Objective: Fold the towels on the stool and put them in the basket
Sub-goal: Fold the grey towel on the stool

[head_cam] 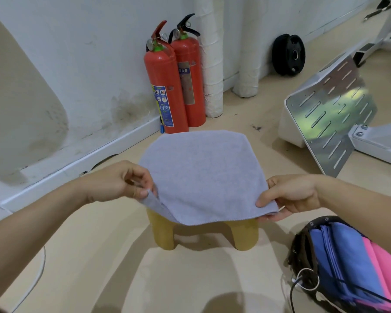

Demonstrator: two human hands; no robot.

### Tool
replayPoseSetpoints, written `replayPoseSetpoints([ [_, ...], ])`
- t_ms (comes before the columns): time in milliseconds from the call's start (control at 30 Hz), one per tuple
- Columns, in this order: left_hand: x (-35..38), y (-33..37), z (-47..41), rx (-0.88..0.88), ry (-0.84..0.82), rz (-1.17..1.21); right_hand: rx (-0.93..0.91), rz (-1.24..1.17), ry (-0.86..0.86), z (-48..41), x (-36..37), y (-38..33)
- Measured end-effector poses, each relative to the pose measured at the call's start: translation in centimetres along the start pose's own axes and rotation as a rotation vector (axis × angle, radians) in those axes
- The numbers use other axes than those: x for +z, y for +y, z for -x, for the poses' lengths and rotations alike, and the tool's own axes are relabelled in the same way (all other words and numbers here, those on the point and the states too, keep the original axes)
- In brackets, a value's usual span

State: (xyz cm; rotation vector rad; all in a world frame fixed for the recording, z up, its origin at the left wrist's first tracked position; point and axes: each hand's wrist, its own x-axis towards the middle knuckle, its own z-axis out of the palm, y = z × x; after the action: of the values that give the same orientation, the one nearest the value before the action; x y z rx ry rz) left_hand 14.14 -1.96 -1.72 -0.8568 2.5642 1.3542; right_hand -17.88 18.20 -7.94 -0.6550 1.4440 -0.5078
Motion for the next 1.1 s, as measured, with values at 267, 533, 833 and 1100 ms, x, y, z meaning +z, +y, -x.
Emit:
replayPoseSetpoints([
  [267, 2.4, 2.7, 0.4, 0.01, -0.215, 0.085, 0.008, -0.016, 0.287, 1.8, -2.7, -2.2],
  [533, 10.7, 7.8, -0.9, 0.115, -0.442, -0.076, -0.288, 0.09, 0.716, -0.2, -0.7, -4.9],
  [833, 2.7, 10.0, -16.5, 0.267, 0.142, -0.905, -0.37, 0.106, 0.733, 0.4, -0.9, -7.0],
  [1100, 0.5, 6.5, -18.5, -0.07, 0.095, -0.956, -0.37, -0.215, 0.814, -0.1, -4.8, -6.2],
])
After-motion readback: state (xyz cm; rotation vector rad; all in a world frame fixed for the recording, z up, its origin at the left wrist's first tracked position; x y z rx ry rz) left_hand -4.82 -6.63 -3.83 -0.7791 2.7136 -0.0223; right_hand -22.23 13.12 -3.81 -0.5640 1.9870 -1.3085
